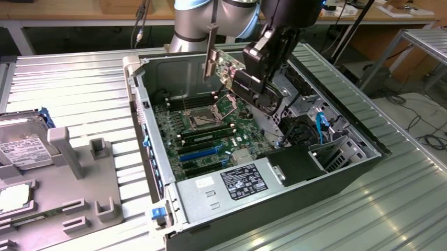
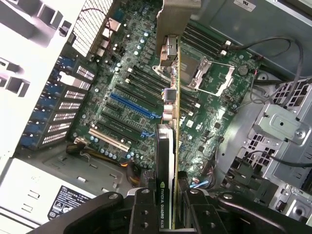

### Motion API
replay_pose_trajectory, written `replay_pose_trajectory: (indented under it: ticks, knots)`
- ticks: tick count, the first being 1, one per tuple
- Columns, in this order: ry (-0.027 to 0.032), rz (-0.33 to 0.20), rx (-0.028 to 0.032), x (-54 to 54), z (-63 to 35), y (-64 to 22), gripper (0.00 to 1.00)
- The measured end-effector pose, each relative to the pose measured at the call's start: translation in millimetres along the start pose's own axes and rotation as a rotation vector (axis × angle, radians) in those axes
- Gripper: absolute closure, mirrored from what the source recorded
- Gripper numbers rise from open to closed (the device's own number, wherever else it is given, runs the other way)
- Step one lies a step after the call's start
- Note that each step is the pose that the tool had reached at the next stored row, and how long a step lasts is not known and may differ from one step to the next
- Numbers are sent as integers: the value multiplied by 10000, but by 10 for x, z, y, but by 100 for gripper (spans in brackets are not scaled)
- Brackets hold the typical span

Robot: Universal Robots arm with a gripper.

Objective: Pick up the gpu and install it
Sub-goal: 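Insert the gpu into the slot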

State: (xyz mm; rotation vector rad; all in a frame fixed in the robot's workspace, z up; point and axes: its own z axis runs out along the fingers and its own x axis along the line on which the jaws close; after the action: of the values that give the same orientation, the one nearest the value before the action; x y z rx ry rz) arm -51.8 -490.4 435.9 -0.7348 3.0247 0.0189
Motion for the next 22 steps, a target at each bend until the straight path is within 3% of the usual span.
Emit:
replay_pose_trajectory:
  ticks: [22]
  knots:
    - [25,-955,9,0,0,0,73]
